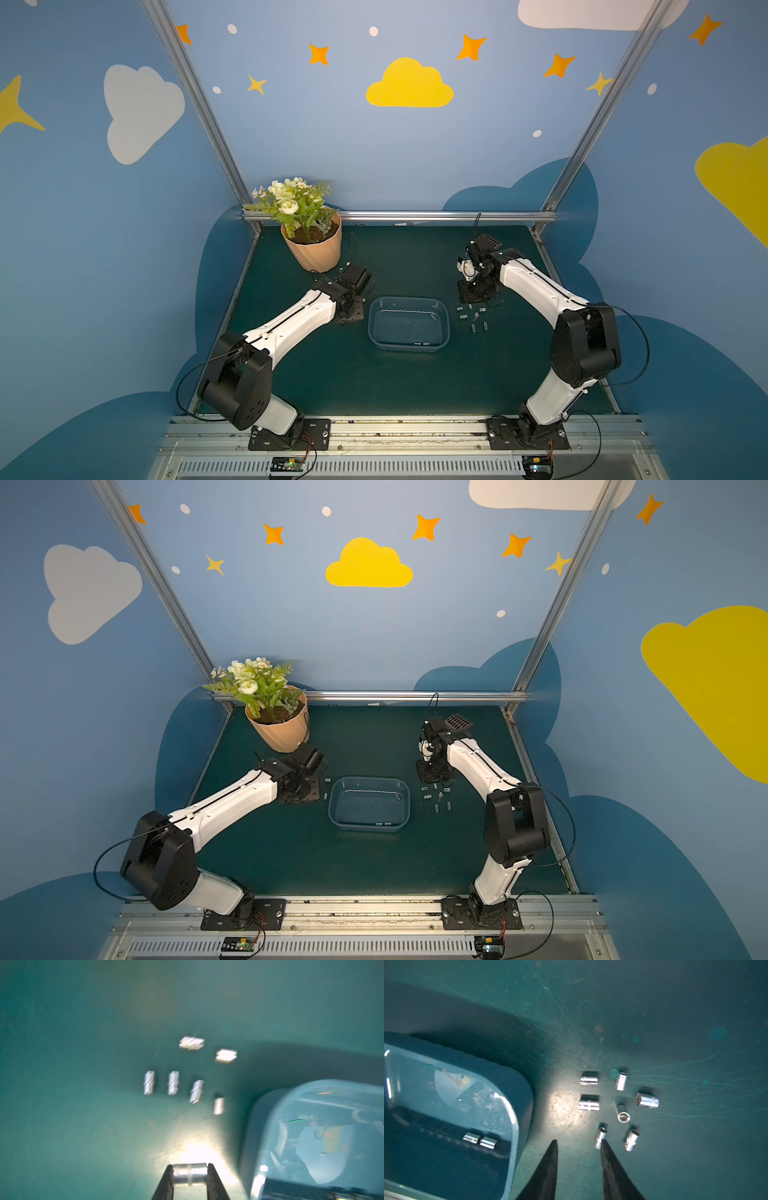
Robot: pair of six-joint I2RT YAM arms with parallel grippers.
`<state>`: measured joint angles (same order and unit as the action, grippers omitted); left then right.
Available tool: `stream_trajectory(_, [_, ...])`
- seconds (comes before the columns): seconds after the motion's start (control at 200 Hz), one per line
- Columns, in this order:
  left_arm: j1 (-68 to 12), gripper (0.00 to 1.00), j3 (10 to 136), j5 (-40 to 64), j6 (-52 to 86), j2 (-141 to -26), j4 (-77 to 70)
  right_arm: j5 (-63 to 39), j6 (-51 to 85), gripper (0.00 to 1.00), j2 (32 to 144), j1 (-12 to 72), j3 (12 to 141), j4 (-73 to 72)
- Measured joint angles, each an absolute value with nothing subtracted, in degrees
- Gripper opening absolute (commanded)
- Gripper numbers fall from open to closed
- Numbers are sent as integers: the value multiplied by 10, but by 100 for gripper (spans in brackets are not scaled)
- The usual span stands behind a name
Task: Take out the socket from the storage box
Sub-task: Place the socket head at the center of the board.
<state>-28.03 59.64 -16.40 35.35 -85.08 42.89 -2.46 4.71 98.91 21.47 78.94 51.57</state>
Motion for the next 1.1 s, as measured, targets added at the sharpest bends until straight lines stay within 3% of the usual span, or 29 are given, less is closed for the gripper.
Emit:
stream_trajectory(0.24, [-239, 22, 546, -130, 353, -893, 404, -24, 47, 35, 989, 230, 806, 522])
stream_trajectory(0.711, [-214, 22, 571, -86, 330, -982, 365, -22, 47, 35, 989, 252, 815, 533])
stream_trajectory(1.096, [-211, 35, 576, -76, 321, -987, 362, -19, 42, 35, 995, 258, 833, 543])
